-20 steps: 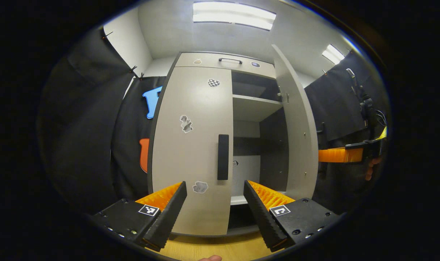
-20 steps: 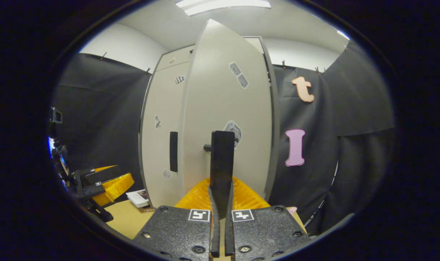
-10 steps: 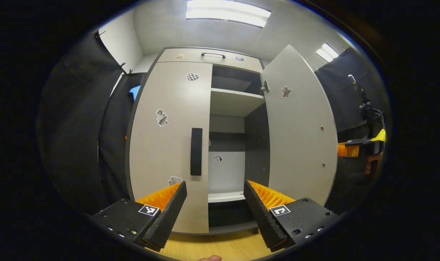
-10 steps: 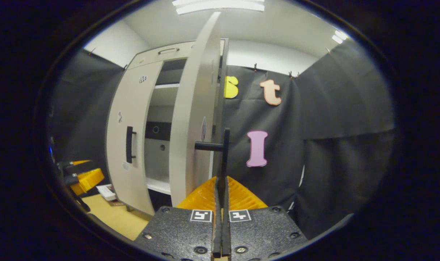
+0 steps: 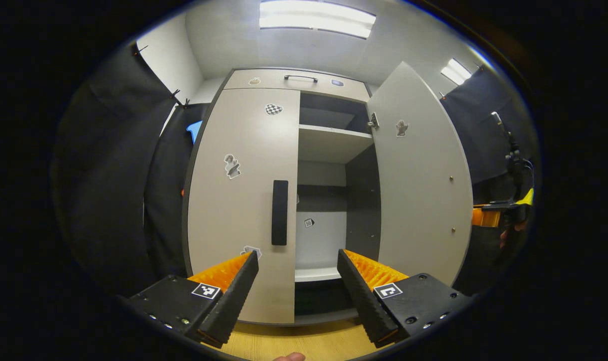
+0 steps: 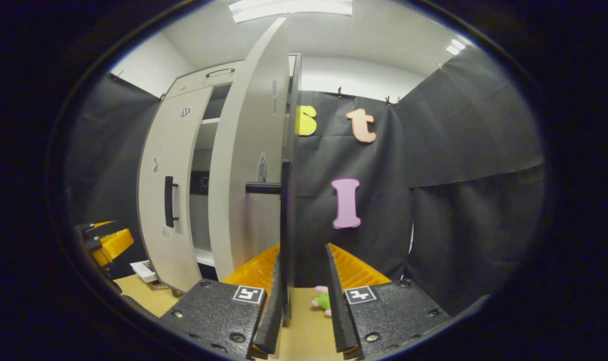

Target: Open the right door of the double-door shoe cabinet with the right hand, and open the left door with the left hand.

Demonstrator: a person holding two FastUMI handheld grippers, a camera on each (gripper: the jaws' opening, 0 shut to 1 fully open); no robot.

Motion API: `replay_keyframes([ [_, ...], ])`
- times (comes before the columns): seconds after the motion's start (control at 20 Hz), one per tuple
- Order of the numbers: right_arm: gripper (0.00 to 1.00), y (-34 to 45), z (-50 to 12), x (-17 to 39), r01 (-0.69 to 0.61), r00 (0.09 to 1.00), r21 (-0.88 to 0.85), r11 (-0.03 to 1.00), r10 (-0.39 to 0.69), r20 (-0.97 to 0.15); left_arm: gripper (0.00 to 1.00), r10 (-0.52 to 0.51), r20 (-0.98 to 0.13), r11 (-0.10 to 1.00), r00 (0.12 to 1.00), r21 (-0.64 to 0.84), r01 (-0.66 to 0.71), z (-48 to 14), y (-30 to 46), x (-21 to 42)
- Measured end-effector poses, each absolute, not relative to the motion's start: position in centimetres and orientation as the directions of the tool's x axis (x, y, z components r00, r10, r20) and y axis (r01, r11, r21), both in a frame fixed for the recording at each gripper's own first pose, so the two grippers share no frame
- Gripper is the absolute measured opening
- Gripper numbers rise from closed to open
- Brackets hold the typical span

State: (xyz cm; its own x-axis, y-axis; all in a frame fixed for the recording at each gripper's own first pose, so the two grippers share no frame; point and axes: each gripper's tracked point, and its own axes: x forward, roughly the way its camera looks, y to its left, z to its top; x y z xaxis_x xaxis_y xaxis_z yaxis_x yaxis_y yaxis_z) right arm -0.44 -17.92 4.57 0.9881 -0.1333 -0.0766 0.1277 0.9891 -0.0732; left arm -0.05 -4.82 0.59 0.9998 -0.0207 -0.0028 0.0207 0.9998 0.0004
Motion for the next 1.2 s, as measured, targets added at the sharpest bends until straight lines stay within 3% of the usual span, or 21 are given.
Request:
replay_keyframes([
  [0.25,0.78,-19.1,4.5,-1.3,0.106,0.989,-0.084,0.991,-0.114,-0.095,0.95,0.017,0.008,0.999,1.0,-0.03,-0.017,1.2,-2.8,0.9],
  [0.35,0.81,-19.2,4.8,-3.0,0.108,0.99,-0.182,0.977,-0.122,-0.069,0.95,0.027,0.011,1.0,1.0,-0.015,-0.027,1.2,-2.2,0.9],
  [0.45,0.75,-18.5,4.6,-5.5,0.112,0.988,-0.235,0.965,-0.133,-0.075,0.95,0.025,0.02,1.0,0.999,-0.012,-0.025,1.3,-2.3,1.3],
  [0.7,0.78,-13.0,6.4,-9.7,0.077,0.994,-0.215,0.973,-0.093,-0.064,0.94,0.024,0.062,1.0,0.998,-0.003,-0.024,2.4,-2.9,4.9],
  [0.8,0.82,-9.3,7.0,-9.6,0.022,0.998,-0.212,0.977,-0.034,-0.053,0.94,0.017,0.035,0.999,0.999,0.037,-0.018,1.9,-3.1,7.4],
  [0.9,0.78,-6.4,7.1,-9.0,-0.018,0.999,-0.224,0.974,0.01,-0.034,0.95,-0.015,-0.025,0.999,1.0,0.034,0.016,1.0,-3.6,10.2],
  [0.95,0.78,-5.1,7.1,-8.6,-0.042,0.999,-0.211,0.977,0.037,-0.025,0.84,-0.033,-0.057,0.999,0.998,0.02,0.034,0.6,-3.9,11.7],
  [1.0,0.78,-3.6,6.9,-8.1,-0.076,0.997,-0.19,0.979,0.073,-0.022,0.95,-0.034,-0.084,0.999,0.996,0.012,0.035,0.3,-3.7,13.0],
  [1.2,0.78,-2.2,5.5,-6.7,-0.122,0.992,-0.13,0.984,0.116,-0.051,0.97,0.012,-0.16,1.0,0.987,0.026,-0.007,-0.4,-2.5,16.4],
])
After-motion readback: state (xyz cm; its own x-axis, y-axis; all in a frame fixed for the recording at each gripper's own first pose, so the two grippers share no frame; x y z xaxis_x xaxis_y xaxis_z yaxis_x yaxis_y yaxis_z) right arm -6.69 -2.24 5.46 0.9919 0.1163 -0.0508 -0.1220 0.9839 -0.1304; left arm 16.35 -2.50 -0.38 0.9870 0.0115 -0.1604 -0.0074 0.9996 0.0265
